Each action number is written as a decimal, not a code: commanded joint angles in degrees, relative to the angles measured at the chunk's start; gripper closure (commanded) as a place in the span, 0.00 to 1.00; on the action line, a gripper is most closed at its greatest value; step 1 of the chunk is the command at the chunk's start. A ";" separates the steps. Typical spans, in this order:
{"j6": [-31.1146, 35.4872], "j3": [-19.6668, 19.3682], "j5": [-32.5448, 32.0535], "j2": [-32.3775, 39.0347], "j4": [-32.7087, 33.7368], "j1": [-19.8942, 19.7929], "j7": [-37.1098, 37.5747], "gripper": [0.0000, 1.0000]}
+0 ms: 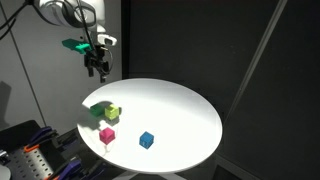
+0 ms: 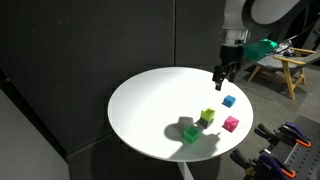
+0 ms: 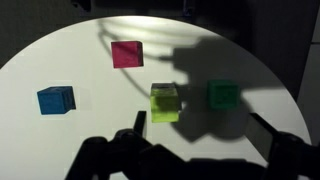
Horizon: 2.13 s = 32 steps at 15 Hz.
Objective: Pick up the lime green block and put it on the gray block
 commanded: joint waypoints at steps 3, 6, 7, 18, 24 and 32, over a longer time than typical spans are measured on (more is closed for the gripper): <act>-5.41 0.94 -0.05 -3.89 -0.26 -1.16 -1.48 0.00; -6.68 1.09 -0.24 -5.30 -0.35 -1.29 -0.79 0.00; -6.98 1.11 -0.25 -5.82 -0.44 -1.40 -0.37 0.00; -6.87 1.76 -1.57 -9.94 -1.42 -4.82 6.28 0.00; -5.95 1.45 -0.37 -8.88 -0.73 -5.27 4.97 0.00; -5.95 1.54 -0.39 -9.05 -1.00 -5.28 5.09 0.00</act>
